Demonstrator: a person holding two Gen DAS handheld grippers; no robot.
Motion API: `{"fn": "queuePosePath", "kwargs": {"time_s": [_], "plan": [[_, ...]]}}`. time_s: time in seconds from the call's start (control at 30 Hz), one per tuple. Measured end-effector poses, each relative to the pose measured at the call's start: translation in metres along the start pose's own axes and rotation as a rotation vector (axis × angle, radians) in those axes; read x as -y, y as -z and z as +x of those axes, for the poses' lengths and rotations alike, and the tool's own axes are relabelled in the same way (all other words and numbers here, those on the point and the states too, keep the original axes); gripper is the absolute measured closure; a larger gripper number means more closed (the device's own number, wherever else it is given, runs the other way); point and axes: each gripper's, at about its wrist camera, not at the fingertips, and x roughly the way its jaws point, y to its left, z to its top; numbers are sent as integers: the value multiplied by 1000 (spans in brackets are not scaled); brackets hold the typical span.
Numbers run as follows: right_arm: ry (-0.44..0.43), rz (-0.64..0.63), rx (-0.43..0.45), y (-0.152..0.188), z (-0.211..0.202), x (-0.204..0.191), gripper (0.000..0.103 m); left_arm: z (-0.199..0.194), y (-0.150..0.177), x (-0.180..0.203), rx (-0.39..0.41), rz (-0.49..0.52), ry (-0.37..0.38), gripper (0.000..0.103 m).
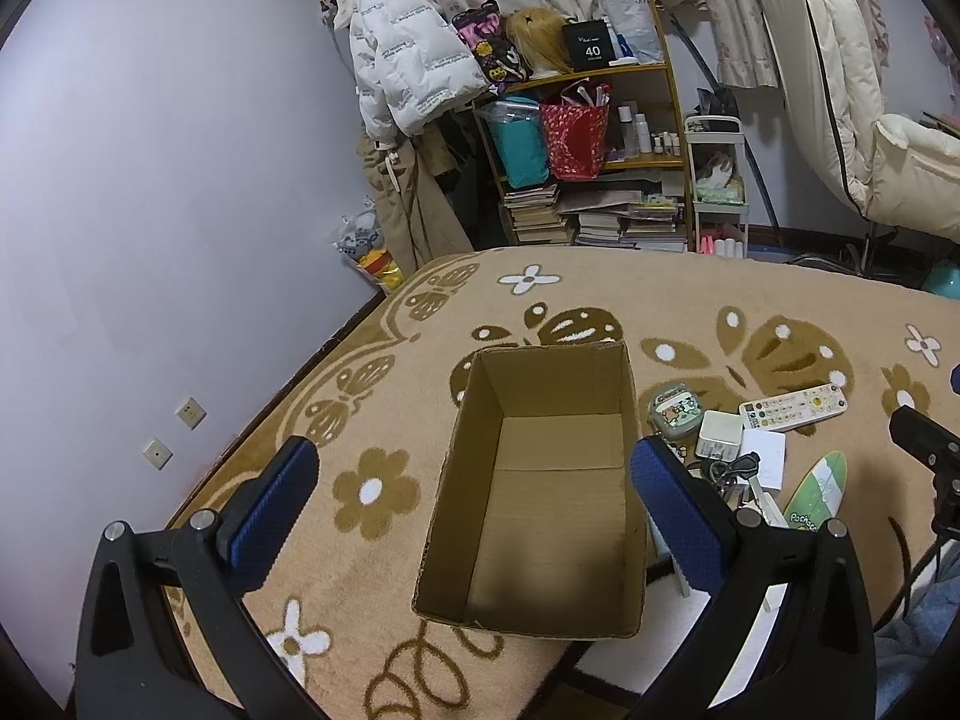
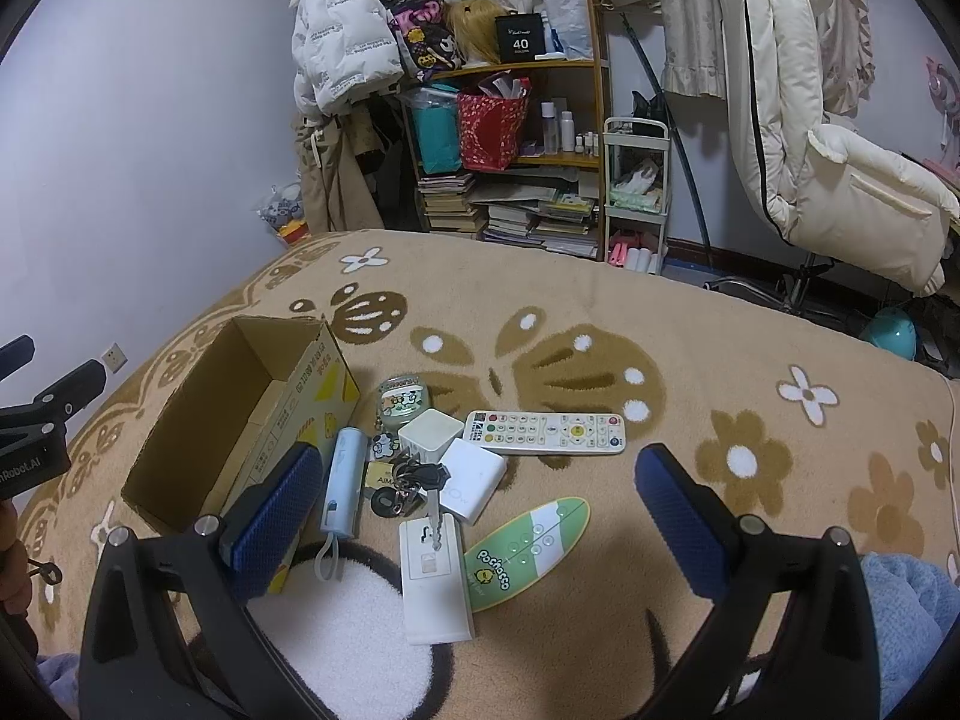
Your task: Organize rigid objects
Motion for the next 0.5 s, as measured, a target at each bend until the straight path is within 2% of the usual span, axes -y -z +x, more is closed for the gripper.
{"fn": "queuePosePath", "kwargs": {"time_s": [0.5], "plan": [[0, 0, -2, 0, 1, 0, 0, 1, -1, -1, -6, 3, 6, 0]]}}
